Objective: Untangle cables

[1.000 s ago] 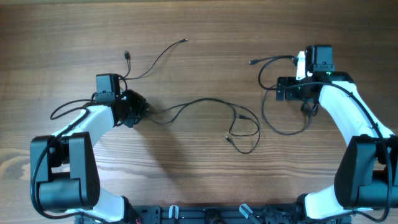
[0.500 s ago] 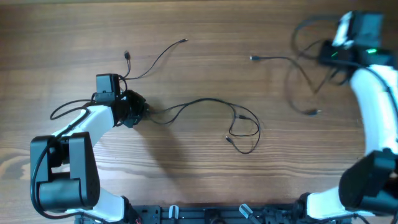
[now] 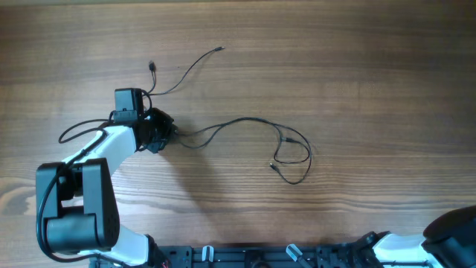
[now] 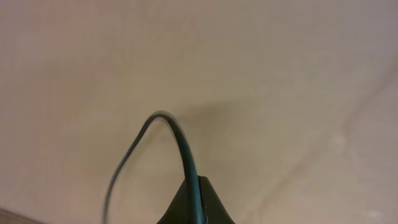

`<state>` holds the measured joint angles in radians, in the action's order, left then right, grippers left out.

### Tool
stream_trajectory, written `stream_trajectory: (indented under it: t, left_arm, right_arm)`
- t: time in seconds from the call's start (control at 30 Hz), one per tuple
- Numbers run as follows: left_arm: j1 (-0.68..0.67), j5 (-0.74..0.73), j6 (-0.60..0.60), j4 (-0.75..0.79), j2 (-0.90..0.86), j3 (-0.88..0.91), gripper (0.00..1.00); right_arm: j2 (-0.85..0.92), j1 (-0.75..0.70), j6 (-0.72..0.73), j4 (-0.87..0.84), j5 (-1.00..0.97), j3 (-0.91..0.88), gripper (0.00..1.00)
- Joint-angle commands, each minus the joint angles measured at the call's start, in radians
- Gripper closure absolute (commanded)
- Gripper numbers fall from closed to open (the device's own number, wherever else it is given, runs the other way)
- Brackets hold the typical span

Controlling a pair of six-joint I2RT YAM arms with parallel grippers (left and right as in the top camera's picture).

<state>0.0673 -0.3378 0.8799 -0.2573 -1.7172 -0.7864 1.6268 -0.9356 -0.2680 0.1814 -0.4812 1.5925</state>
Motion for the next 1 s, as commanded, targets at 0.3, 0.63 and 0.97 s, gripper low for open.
stream_trajectory:
  t: [0.3,0.63,0.97]
  left_arm:
    - [0.007,0.134,-0.009,-0.031,-0.056,0.048,0.91]
    - [0.007,0.134,-0.009,-0.031,-0.056,0.048,0.92]
    - [0.007,0.134,-0.009,-0.031,-0.056,0.048,0.90]
  right_arm:
    - [0.233,-0.008,-0.042,0.079,0.549,0.000,0.94]
    - [0.462,-0.008,0.011,0.279,0.404,0.000,0.55]
    - [0.367,-0.007,0.253,0.425,0.315,0.001,0.00]
